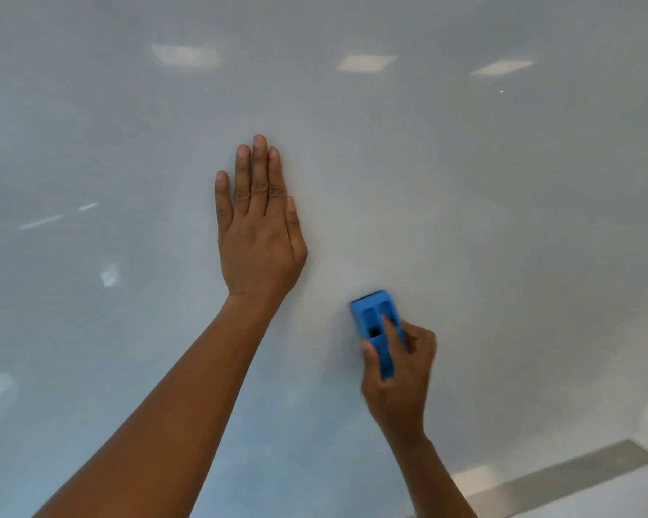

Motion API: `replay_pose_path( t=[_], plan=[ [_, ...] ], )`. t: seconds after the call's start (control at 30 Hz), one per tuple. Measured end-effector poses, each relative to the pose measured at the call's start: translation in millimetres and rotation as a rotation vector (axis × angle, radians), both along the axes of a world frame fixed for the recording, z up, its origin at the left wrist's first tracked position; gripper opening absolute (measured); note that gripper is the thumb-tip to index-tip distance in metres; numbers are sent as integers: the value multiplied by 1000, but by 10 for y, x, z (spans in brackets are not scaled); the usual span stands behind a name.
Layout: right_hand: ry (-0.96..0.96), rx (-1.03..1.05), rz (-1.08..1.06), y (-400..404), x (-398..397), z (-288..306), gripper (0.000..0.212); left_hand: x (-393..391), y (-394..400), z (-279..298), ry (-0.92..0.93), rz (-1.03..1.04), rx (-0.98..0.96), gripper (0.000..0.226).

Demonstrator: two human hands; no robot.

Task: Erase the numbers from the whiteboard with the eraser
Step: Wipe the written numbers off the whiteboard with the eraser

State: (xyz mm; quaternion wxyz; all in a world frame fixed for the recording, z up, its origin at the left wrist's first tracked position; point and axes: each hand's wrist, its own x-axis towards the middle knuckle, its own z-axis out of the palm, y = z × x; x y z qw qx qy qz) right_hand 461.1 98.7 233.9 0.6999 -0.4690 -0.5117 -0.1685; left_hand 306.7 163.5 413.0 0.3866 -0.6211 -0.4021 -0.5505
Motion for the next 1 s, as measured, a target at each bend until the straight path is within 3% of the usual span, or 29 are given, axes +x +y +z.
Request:
replay_pose_path(
  t=[0.1,0.2,0.27,0.4,0.47,0.6,0.73,0.87,1.0],
  plan=[
    [336,38,-52,48,126,39,40,-6,-3,-21,6,-6,4,53],
    [497,52,-22,85,30,119,41,-1,-6,-51,6,2,-1,53],
    [464,58,-8,98,-154,102,41,10,-7,-75,4,11,0,53],
    [138,-29,130,-16,-717,-176,48,2,2,-85,12,9,-1,53],
    [72,-74,169,-98,-808,-403,47,-36,3,-90,29,6,-4,53],
    [267,-88,25,-136,-493,-600,38,-104,-9,-127,61,5,4,53],
    [451,-36,-27,-7,-182,-105,37,-98,-15,-155,48,21,-2,53],
    [203,62,2,76,-357,282,39,-75,-16,-177,43,28,9,52],
    [-101,-18,137,1,-712,49,40,-132,-5,-165,60,33,0,53]
  ],
)
